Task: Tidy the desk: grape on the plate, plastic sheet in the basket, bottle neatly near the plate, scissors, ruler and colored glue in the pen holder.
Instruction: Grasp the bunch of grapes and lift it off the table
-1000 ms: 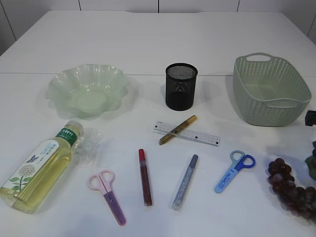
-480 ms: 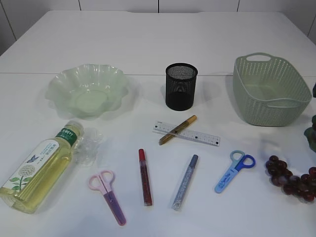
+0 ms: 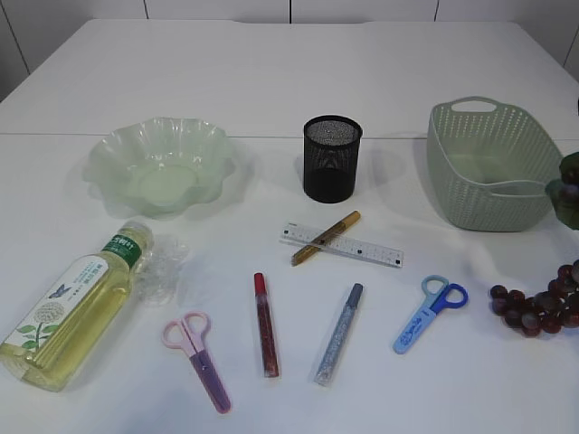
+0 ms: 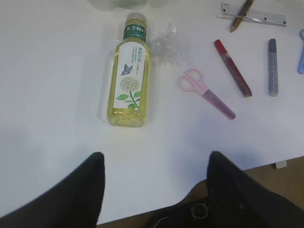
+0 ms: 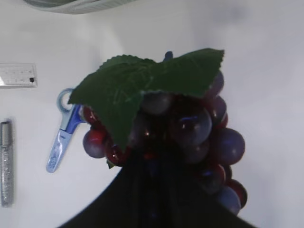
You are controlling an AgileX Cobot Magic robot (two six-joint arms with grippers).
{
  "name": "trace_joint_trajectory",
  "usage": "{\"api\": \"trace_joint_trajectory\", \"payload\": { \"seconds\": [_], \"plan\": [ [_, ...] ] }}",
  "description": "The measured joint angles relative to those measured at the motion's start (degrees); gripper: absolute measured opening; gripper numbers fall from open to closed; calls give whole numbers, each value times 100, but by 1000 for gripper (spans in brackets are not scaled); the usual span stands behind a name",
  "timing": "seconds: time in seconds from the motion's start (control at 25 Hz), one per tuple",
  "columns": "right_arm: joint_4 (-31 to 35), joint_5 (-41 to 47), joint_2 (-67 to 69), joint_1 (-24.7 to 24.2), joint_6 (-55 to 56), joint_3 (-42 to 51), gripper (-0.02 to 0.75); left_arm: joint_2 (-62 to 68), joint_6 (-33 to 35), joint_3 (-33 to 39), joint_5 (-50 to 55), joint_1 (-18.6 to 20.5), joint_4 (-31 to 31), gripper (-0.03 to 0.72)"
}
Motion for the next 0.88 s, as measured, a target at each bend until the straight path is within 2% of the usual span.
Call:
{"api": "trace_joint_trajectory", "payload": {
  "seconds": [0.36, 0.88],
  "plan": [
    [405, 53, -593, 0, -228, 0, 79, 244, 173, 0, -165, 0, -417, 494],
    [1111, 163, -1078, 0, -718, -104, 78, 1030, 1446, 0, -678, 0, -1377, 494]
  ]
}}
